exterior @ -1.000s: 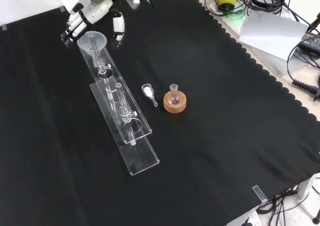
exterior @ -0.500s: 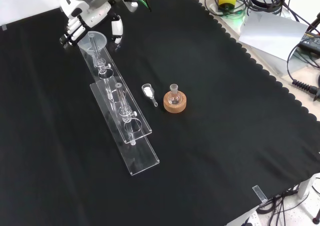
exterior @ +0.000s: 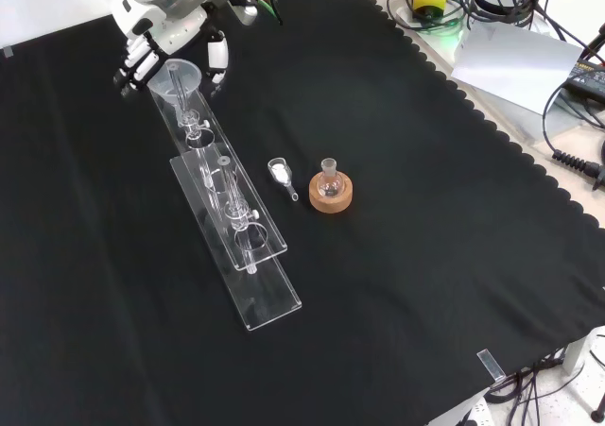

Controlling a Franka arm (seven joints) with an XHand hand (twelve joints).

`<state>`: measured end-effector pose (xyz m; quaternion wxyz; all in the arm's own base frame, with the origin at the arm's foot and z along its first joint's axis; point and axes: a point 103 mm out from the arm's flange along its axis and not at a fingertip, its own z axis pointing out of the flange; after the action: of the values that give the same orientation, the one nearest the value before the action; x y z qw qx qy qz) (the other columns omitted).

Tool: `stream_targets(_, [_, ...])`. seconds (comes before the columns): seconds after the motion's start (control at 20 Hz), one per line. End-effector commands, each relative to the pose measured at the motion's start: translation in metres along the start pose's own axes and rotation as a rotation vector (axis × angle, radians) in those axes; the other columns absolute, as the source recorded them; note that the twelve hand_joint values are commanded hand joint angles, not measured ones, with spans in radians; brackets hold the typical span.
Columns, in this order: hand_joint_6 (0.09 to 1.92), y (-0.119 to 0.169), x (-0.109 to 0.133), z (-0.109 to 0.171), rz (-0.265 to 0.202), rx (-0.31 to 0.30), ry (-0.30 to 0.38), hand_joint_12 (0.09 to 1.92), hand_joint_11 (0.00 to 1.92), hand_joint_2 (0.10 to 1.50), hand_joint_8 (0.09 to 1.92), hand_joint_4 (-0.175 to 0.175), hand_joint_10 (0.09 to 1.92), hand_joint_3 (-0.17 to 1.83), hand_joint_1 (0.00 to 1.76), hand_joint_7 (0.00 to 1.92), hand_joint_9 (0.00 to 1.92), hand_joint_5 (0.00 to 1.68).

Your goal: Pick up the funnel from the transparent funnel stand.

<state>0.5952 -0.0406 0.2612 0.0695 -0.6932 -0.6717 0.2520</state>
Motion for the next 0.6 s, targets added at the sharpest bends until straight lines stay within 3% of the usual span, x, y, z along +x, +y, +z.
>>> stream_targets(0.05, [0.09,0.0019,0.0019,-0.0012,-0.003,-0.011,-0.011,1.47,0.40,0.71,0.42,0.069,0.77,0.61,0.77,0.00,0.37,0.26])
stream_targets(0.6, [0.09,0.0007,0.0102,-0.0065,-0.007,-0.018,-0.045,1.46,0.41,0.70,0.58,0.054,0.63,0.66,0.81,0.00,0.60,0.33])
